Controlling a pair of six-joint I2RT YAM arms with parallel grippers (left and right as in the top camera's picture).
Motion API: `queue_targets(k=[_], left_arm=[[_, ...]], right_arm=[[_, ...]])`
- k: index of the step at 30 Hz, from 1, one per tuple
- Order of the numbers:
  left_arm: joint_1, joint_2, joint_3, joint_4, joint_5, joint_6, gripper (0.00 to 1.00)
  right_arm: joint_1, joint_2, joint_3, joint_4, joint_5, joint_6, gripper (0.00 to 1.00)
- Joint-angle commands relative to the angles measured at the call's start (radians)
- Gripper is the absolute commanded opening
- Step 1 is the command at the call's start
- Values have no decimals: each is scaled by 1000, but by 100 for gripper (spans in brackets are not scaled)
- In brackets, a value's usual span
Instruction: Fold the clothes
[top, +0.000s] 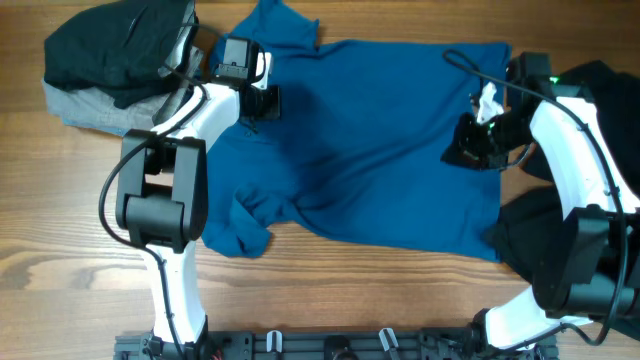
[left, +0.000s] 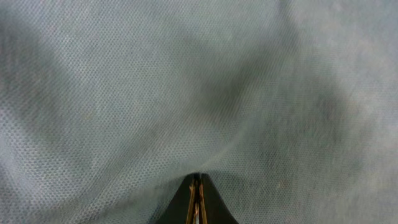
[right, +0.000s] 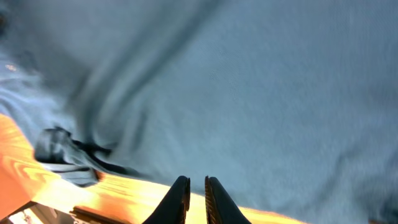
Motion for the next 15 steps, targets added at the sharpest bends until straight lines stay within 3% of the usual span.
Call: queue_targets(k=[1, 7, 10, 13, 15], left_arm=[[-2, 94, -3, 55, -27, 18, 4], [-6, 250, -3, 402, 8, -185, 4], [-7, 250, 16, 572, 48, -299, 4], [-7, 250, 64, 589, 48, -303, 4], [0, 239, 122, 490, 48, -261, 5]], right_arm=[[2, 16, -79, -6, 50, 38, 13], [2, 16, -263, 186, 73, 101, 14], [2, 16, -312, 199, 239, 238, 16], [2, 16, -375, 183, 369, 385, 19], [-1, 16, -406, 184, 446, 435, 17]])
